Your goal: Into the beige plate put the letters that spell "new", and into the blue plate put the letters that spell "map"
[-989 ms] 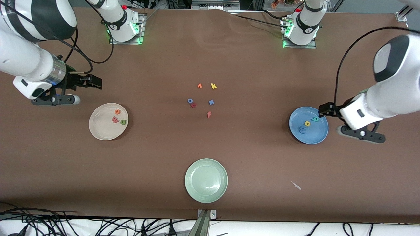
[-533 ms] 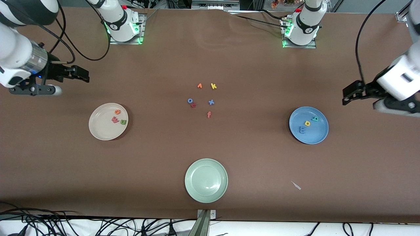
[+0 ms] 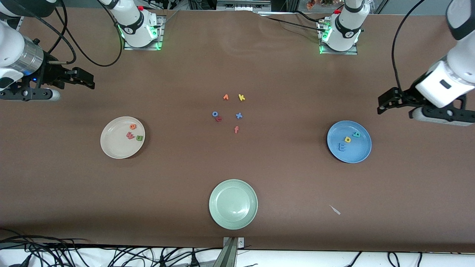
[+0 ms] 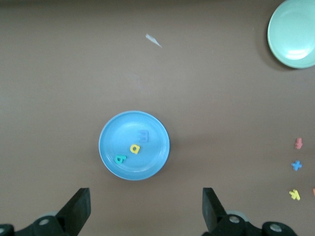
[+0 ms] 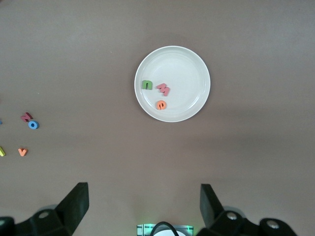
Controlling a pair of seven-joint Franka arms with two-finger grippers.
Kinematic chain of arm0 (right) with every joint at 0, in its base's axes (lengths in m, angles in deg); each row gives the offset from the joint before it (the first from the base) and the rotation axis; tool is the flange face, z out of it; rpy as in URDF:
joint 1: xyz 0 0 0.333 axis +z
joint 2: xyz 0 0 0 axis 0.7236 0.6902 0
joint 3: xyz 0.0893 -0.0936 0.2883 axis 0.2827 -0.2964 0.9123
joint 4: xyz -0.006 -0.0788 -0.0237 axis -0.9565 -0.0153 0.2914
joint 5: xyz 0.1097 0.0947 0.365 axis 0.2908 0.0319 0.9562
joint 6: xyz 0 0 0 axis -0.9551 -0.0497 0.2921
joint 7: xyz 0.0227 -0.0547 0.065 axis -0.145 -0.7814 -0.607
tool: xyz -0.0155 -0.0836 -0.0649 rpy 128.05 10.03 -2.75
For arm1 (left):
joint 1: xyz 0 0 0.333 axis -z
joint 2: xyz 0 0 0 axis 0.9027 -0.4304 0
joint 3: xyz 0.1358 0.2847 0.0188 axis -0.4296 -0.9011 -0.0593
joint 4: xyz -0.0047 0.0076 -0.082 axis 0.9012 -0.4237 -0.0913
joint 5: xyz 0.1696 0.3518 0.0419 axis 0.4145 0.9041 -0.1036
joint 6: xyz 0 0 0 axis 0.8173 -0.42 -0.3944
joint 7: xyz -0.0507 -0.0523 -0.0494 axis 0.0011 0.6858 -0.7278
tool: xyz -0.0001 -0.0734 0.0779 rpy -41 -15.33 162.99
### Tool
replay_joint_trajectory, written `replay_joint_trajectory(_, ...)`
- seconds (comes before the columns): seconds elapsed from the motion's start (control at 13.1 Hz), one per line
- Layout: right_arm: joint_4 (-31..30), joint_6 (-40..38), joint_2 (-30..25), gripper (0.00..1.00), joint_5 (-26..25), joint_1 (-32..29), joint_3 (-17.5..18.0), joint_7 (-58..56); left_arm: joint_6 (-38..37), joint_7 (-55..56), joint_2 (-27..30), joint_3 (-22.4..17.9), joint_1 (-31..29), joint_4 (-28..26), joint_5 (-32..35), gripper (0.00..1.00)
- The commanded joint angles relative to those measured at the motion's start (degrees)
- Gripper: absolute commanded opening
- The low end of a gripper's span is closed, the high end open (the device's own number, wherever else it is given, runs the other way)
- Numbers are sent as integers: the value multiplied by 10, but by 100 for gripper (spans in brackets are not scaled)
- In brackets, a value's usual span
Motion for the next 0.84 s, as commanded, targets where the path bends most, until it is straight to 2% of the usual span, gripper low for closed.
replay_joint_trajectory(0.0, -8, 7, -11, 100, -21, -2, 4, -5, 13, -6, 46, -13, 1, -56, 9, 100)
replay_joint_trajectory(0.61, 18, 22, -3, 100, -19, -1, -2, -9, 7, -11, 56, 12, -43, -68, 27, 100)
replay_joint_trajectory(0.76, 27, 21, 4, 100, -15, -4, -2, -4, -3, -12, 56, 27, -44, -61, 56, 100)
